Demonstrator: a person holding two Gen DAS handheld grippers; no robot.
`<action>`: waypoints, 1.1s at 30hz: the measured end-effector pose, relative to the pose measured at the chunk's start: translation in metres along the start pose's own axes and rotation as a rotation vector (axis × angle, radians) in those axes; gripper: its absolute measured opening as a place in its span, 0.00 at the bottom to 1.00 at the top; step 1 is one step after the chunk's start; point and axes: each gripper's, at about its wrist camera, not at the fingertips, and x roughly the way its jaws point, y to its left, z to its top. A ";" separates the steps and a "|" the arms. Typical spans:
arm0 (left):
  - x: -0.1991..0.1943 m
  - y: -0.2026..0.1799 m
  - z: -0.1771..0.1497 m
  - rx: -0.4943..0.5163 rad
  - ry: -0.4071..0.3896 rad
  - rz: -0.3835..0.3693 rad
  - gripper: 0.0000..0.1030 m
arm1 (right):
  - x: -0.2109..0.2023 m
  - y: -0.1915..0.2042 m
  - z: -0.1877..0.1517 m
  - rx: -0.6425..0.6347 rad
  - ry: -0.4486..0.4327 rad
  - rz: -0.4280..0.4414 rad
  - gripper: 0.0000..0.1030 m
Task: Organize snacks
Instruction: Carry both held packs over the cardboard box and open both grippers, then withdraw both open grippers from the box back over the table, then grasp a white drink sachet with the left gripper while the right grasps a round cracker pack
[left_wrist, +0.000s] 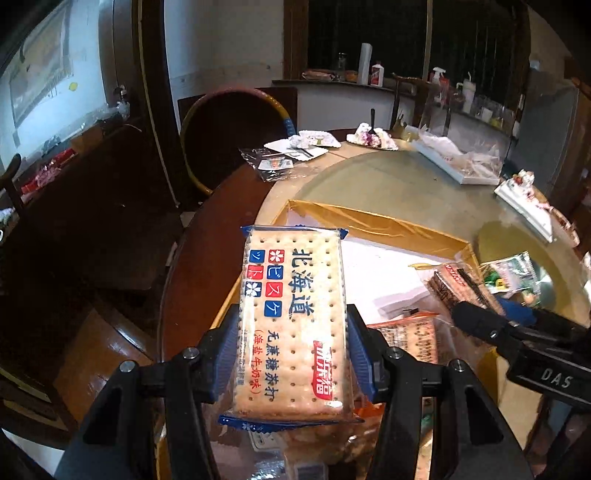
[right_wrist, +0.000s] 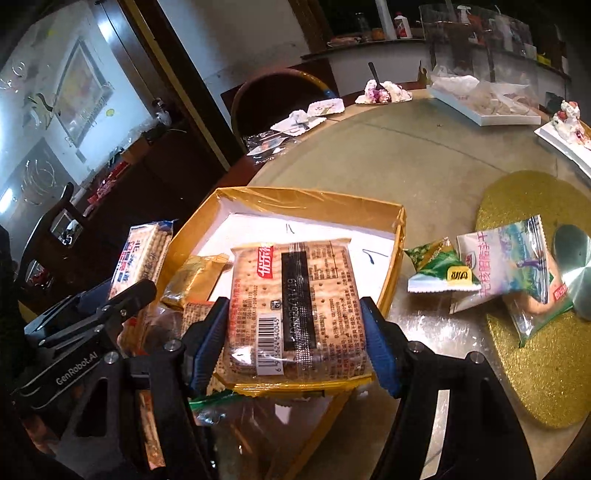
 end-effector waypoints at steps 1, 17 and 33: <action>0.002 0.000 0.000 0.005 0.009 0.009 0.52 | 0.001 0.001 0.001 -0.004 0.003 -0.006 0.69; -0.075 -0.039 -0.019 -0.022 -0.080 -0.122 0.83 | -0.122 -0.044 -0.024 0.034 -0.197 0.075 0.81; -0.090 -0.120 -0.033 0.013 -0.015 -0.235 0.83 | -0.102 -0.172 -0.018 0.069 -0.052 -0.040 0.80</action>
